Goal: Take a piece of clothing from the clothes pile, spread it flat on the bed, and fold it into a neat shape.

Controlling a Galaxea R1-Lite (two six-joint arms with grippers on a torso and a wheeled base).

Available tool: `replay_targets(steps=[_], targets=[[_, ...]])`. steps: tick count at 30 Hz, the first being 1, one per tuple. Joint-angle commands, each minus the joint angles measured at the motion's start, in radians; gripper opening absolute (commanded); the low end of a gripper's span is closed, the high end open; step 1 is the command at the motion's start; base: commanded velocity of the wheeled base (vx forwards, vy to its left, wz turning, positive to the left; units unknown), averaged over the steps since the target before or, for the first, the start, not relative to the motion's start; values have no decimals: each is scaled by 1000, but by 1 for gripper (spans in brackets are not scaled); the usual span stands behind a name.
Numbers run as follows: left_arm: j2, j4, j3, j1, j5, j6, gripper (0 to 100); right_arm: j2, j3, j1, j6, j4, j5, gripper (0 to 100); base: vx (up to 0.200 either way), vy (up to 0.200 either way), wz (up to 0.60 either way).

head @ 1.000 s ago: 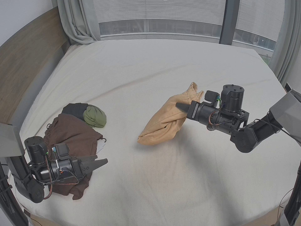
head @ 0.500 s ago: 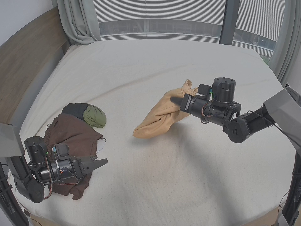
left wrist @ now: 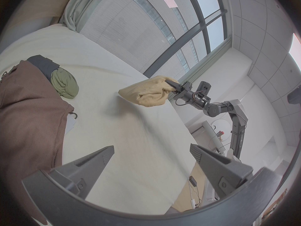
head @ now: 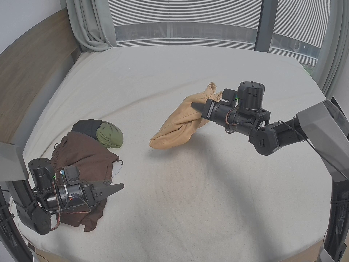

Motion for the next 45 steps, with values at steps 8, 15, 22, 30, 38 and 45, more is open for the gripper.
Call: replay_targets(steps=[8, 15, 22, 30, 38, 45], targets=[[5, 0, 3, 23, -27, 1, 100, 152, 65, 0, -4, -66, 19, 0, 0, 0, 0], [2, 0, 6, 25, -29, 3, 100, 144, 254, -3, -24, -182, 14, 0, 0, 0, 0], [-1, 0, 6, 25, -29, 3, 100, 169, 392, -18, -21, -325, 10, 0, 0, 0, 0], [-6, 0, 9, 26, -30, 3, 100, 249, 439, -18, -17, -437, 5, 0, 0, 0, 0], [-9, 0, 13, 25, -30, 4, 100, 262, 449, -18, -15, -440, 4, 100, 0, 0, 0], [-39, 0, 14, 23, -30, 0, 100, 189, 551, -73, -23, -486, -36, 100, 0, 0, 0]])
